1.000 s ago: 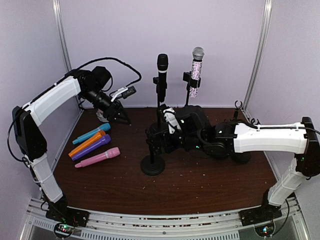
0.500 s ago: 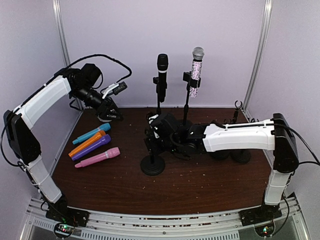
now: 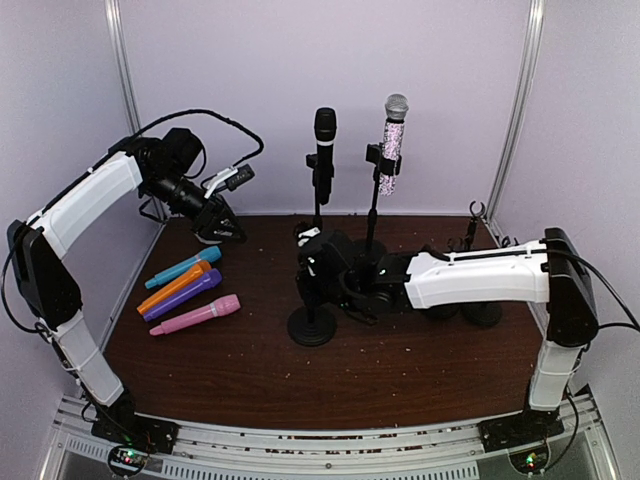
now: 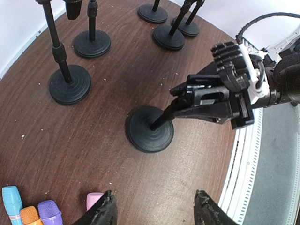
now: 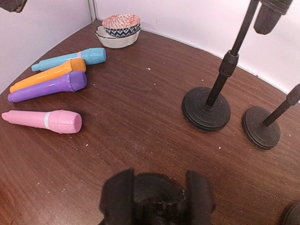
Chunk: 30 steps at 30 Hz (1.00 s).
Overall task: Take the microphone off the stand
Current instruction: Pick up the microphone stand from the center of the board, then place the microphone stand at the center of the board.
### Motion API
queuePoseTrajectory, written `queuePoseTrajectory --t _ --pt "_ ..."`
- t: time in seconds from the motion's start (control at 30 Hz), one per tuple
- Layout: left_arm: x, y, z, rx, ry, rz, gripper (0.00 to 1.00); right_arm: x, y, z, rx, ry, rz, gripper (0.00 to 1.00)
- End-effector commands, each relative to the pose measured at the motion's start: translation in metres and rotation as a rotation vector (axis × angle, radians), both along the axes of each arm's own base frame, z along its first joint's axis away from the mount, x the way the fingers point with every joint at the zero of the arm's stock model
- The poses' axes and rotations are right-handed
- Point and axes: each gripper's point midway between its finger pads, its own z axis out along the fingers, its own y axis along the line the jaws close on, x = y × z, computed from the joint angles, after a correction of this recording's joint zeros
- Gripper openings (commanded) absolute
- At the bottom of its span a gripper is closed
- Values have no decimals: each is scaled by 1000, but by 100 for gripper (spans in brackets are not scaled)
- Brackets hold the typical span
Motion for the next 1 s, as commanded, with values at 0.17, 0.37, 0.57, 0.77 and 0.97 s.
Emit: queuePoseTrajectory --t 0.17,0.37,0.57,0.77,0.97 --pt "3 1 14 -29 -50 3 58 18 -116 -19 -142 -26 -250 11" --pt "4 0 17 -34 -51 4 58 11 -190 -28 -186 -6 -379 11" --pt "6 -1 18 -38 -47 7 58 6 -243 -34 -203 25 -491 11" --pt "7 1 15 -22 -46 14 59 4 -261 -37 -226 36 -547 19" --pt "12 5 12 11 -61 36 77 6 -253 -15 -163 37 -529 61"
